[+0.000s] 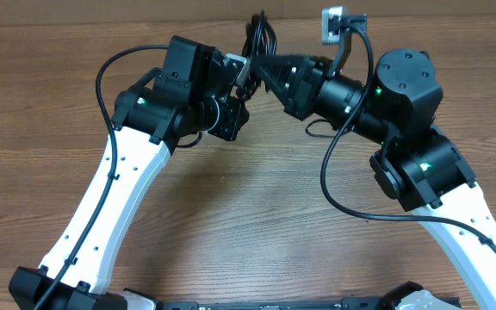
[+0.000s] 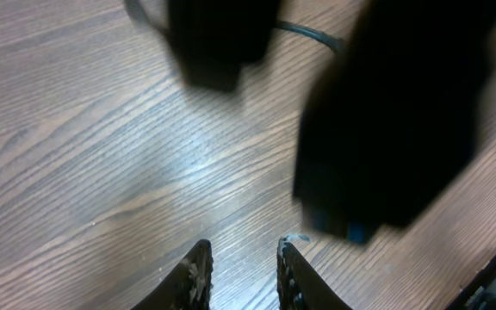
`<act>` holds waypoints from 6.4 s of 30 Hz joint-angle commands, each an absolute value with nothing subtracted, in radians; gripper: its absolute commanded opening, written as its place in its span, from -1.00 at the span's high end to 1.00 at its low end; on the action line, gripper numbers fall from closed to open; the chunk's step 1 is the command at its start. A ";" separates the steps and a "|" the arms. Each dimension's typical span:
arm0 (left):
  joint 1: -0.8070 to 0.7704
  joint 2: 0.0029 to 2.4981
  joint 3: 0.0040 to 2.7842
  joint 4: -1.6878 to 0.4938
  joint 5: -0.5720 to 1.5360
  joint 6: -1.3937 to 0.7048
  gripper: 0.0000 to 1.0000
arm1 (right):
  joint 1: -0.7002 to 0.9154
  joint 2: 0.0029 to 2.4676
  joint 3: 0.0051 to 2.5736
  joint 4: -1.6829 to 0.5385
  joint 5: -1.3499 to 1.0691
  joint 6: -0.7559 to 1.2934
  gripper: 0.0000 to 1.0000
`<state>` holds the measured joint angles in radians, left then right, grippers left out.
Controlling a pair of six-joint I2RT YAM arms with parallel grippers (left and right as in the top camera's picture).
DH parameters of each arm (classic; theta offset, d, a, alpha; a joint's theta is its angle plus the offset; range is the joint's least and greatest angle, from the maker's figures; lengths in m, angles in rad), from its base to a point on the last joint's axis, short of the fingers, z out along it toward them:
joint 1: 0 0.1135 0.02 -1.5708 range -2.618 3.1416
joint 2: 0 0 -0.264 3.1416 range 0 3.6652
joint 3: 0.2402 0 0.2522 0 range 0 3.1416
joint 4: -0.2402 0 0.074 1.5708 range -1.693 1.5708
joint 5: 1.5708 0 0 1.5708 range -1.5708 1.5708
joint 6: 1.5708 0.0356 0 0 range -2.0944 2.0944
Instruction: Untangle cables
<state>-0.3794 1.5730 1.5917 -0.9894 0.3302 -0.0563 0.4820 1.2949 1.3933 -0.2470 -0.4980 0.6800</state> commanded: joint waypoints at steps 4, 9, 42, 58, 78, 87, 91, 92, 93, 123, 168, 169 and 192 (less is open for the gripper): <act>-0.380 1.581 1.584 -1.010 0.253 -0.057 0.42 | 0.455 1.282 1.422 -0.419 -0.538 0.442 0.93; -0.378 1.579 1.584 -1.016 0.146 -0.059 0.38 | 0.440 1.282 1.422 -0.561 -0.565 0.300 0.92; -0.378 1.546 1.585 -0.892 0.670 0.213 0.34 | 0.440 1.282 1.422 -0.830 -0.628 0.207 0.92; -0.378 1.540 1.585 -0.955 0.731 0.168 0.34 | 0.440 1.378 1.420 -1.127 0.012 0.208 -0.54; -0.241 1.278 1.585 -0.976 0.673 -0.031 0.23 | 0.439 1.749 1.420 -1.046 -0.318 0.476 -0.29; -0.242 1.198 1.585 -0.980 0.673 -0.049 0.20 | 0.483 1.803 1.406 -1.006 -0.353 0.585 -0.18; -0.242 1.185 1.585 -0.987 0.673 -0.050 0.19 | 0.499 1.803 1.383 -1.003 -0.338 0.672 -0.18; -0.242 1.184 1.585 -0.990 0.673 -0.049 0.19 | 0.503 1.803 1.376 -0.996 -0.337 0.687 -0.18; -0.242 1.184 1.585 -0.991 0.673 -0.050 0.19 | 0.505 1.803 1.370 -0.987 -0.337 0.698 -0.18; -0.243 1.184 1.585 -1.163 0.706 0.166 0.11 | 0.515 1.801 1.279 -0.538 -0.408 1.034 0.92; -0.583 1.264 1.499 -1.043 0.025 0.037 0.10 | 0.495 1.565 1.570 -0.564 -0.422 0.892 0.92; -0.583 1.274 1.499 -1.043 0.015 0.037 0.10 | 0.495 1.565 1.590 -0.589 -0.426 0.892 0.92; -0.583 1.324 1.499 -0.952 -0.104 0.083 0.10 | 0.497 1.564 1.641 -0.796 -0.547 0.889 0.92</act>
